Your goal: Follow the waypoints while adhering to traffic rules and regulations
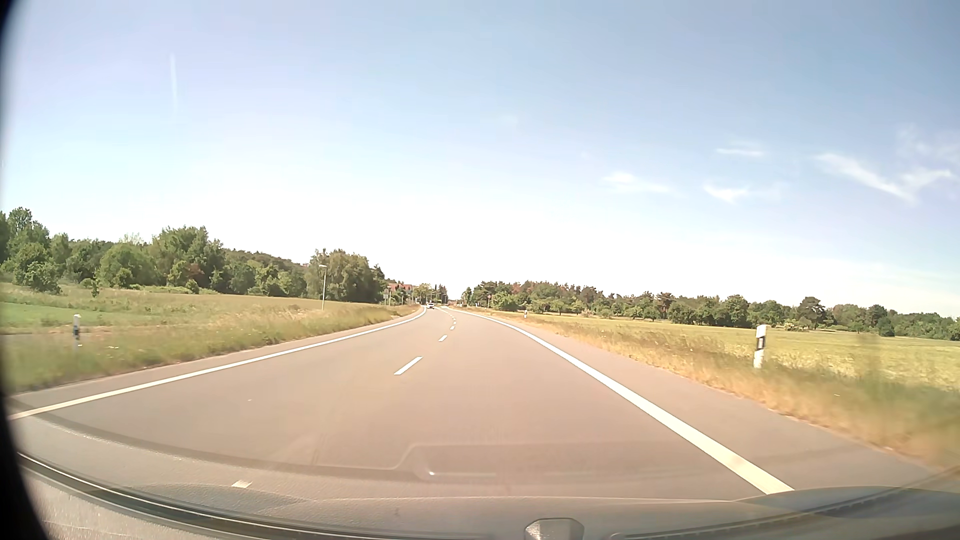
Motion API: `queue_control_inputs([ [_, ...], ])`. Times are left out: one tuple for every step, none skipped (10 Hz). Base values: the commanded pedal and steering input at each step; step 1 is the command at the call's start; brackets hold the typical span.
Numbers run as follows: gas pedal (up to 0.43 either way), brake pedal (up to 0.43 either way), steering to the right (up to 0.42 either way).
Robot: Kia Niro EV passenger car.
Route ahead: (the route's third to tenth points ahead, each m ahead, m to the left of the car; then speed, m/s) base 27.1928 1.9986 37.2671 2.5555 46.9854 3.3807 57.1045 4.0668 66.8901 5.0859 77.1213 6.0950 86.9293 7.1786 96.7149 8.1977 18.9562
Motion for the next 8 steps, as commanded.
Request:
queue_control_inputs([
  [0.087,0.024,-0.006],
  [0.087,0.024,-0.007],
  [0.087,0.024,-0.007],
  [0.087,0.024,-0.007],
  [0.087,0.024,-0.008],
  [0.087,0.024,-0.008],
  [0.087,0.024,-0.008],
  [0.087,0.024,-0.008],
])
